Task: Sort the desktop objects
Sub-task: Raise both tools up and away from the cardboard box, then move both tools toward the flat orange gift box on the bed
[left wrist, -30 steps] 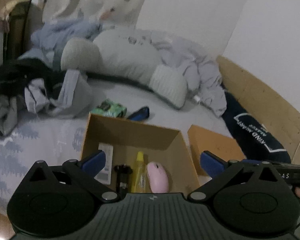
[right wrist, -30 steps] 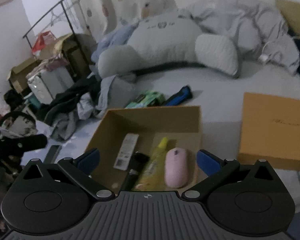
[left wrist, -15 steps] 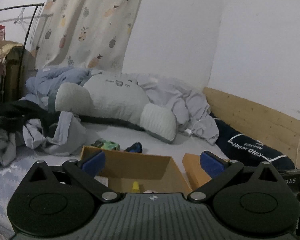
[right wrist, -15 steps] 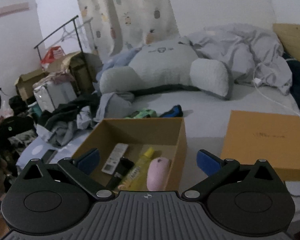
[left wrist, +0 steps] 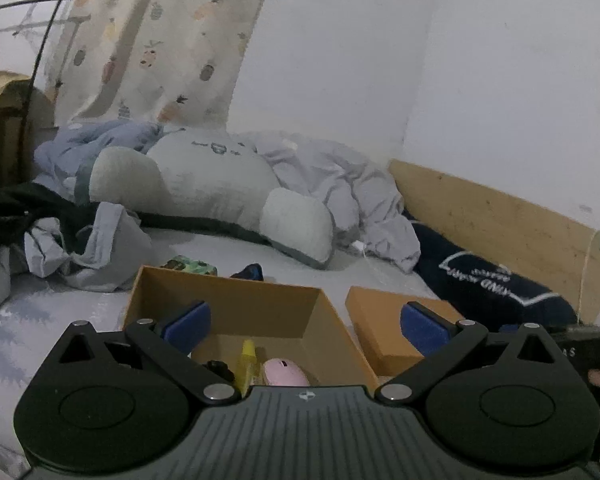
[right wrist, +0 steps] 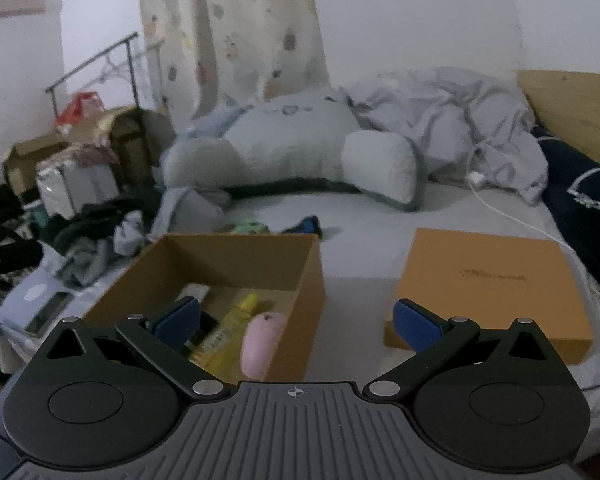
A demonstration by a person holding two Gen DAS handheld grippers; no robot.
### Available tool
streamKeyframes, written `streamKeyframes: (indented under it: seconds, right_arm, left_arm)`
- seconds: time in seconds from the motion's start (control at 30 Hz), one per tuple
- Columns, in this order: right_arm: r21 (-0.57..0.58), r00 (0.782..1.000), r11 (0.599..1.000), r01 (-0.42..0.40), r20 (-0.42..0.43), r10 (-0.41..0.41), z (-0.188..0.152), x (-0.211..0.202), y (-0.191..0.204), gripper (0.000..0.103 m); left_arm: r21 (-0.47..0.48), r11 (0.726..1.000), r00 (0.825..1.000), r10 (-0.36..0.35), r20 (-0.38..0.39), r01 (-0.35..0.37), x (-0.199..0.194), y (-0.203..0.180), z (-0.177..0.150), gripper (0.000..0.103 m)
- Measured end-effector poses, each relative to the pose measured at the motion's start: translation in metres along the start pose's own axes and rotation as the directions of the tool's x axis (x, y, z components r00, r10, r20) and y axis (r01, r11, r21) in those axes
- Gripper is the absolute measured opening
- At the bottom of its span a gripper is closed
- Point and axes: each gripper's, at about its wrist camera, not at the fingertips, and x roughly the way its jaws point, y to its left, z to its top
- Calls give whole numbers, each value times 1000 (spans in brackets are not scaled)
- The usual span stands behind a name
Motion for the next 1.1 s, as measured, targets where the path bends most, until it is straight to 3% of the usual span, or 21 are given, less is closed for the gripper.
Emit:
streamKeyframes:
  seconds: [0.17, 0.3, 0.63, 1.1]
  right_arm:
    - [-5, 999, 999, 32, 4, -32, -2, -2, 3, 103]
    - [-12, 999, 999, 43, -16, -43, -5, 1, 5, 103]
    - [-6, 998, 998, 66, -15, -66, -6, -1, 4, 103]
    - [-5, 996, 996, 85, -28, -85, -9, -8, 4, 103]
  left_arm:
    - [22, 1000, 1000, 14, -11, -14, -1, -4, -3, 103]
    - [11, 998, 997, 65, -36, -64, 0, -4, -6, 103]
    - [-58, 996, 997, 62, -35, -64, -8, 4, -2, 103]
    - [-17, 997, 997, 70, -41, -71, -6, -5, -1, 103]
